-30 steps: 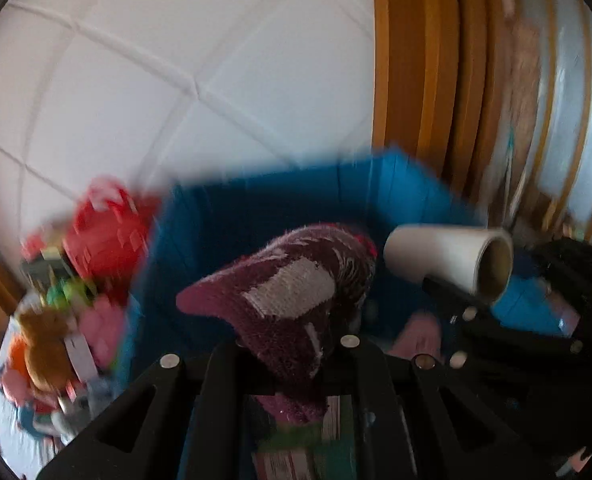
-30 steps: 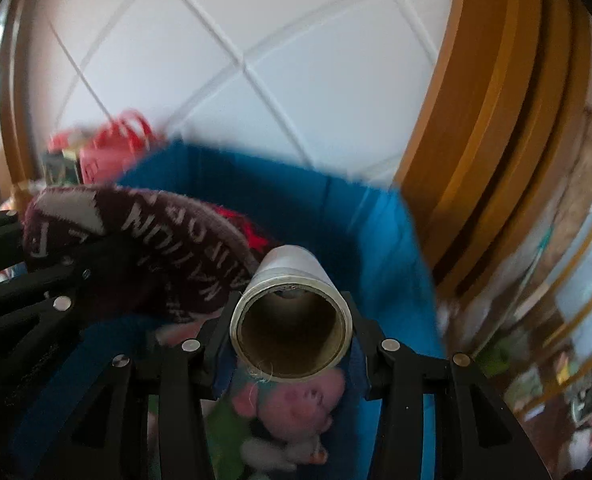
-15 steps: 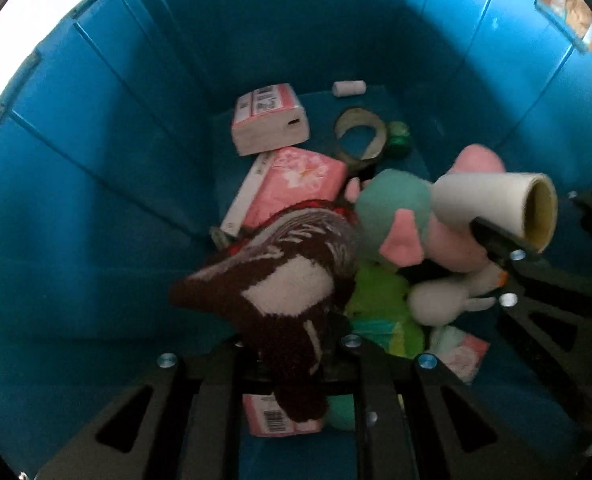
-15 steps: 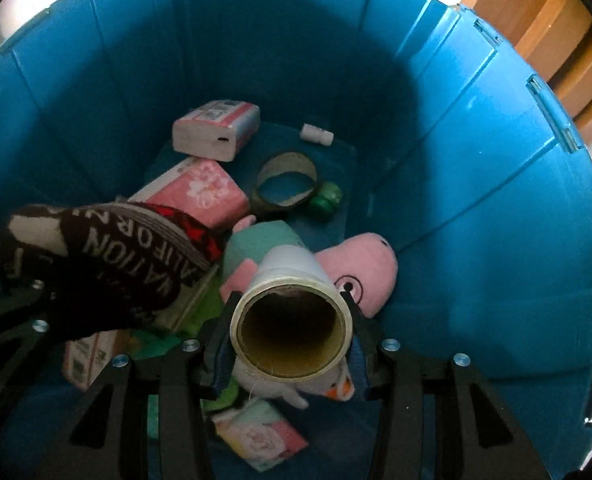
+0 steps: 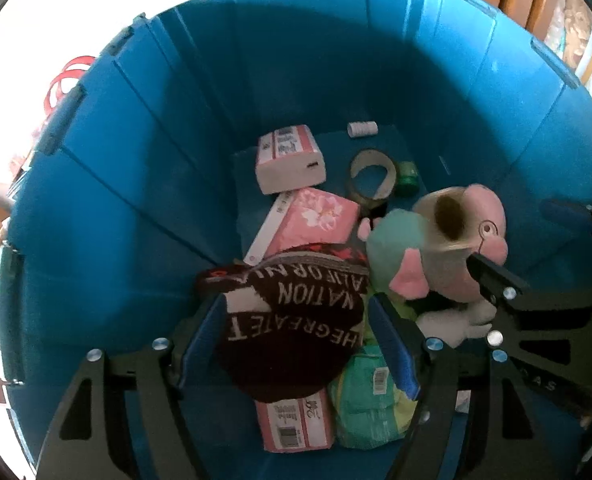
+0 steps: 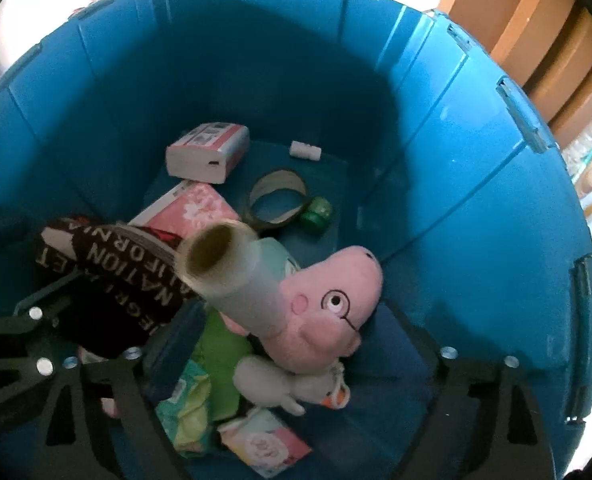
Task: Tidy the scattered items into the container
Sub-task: 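Open both tools to drop the hat and roll into the crate, then withdraw both tools from the crate back toward the pile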
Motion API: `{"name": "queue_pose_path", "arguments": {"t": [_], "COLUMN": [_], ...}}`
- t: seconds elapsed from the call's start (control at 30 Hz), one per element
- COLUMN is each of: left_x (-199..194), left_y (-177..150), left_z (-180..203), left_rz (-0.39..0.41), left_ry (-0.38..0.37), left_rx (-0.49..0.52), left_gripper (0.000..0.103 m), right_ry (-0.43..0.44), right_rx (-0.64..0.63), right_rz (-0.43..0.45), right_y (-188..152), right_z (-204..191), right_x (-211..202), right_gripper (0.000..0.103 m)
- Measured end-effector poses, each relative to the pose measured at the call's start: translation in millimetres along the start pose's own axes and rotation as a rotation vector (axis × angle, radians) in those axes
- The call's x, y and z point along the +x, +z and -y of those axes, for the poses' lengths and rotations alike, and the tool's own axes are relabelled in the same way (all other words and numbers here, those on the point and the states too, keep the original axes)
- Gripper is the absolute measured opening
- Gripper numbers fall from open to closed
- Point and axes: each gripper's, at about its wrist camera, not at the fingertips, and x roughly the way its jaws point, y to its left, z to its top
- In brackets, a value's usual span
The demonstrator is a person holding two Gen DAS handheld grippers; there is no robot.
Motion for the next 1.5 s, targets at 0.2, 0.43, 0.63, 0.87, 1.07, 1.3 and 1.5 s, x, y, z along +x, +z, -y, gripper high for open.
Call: {"name": "queue_pose_path", "arguments": {"t": [0.2, 0.43, 0.63, 0.87, 1.07, 1.3, 1.5], "left_x": [-32.5, -95.2, -132.6, -168.5, -196.4, -216.2, -215.2], "left_y": [-6.8, -47.8, -87.5, -128.4, -162.5, -198.3, -241.5], "left_z": [-10.6, -23.7, -29.7, -32.4, -54.1, -109.9, -193.0], "left_rz": [0.083, 0.230, 0.329, 0.453, 0.571, 0.666, 0.693], "left_ry": [0.003, -0.048, -0.056, 0.004, 0.071, 0.158, 0.177], "left_rx": [-0.026, -0.061, -0.097, -0.088, -0.137, -0.211, -0.237], "left_gripper": [0.073, 0.077, 0.077, 0.077, 0.078, 0.099, 0.099], "right_ry": [-0.030, 0.001, 0.068, 0.098, 0.082, 0.142, 0.176], "right_rx": [-0.044, -0.083, -0.035, 0.035, 0.111, 0.085, 0.046], "right_rz": [0.083, 0.245, 0.362, 0.438, 0.541, 0.657, 0.715], "right_y": [-1.4, -29.3, -74.7, -114.2, -135.7, -142.8, -136.0], "right_z": [-5.0, -10.5, -14.5, -19.0, -25.4, -78.9, -160.6], "right_x": [-37.6, -112.4, -152.5, -168.2, -193.1, -220.5, -238.2], "right_gripper": [0.102, 0.103, 0.103, 0.103, 0.103, 0.103, 0.103]}}
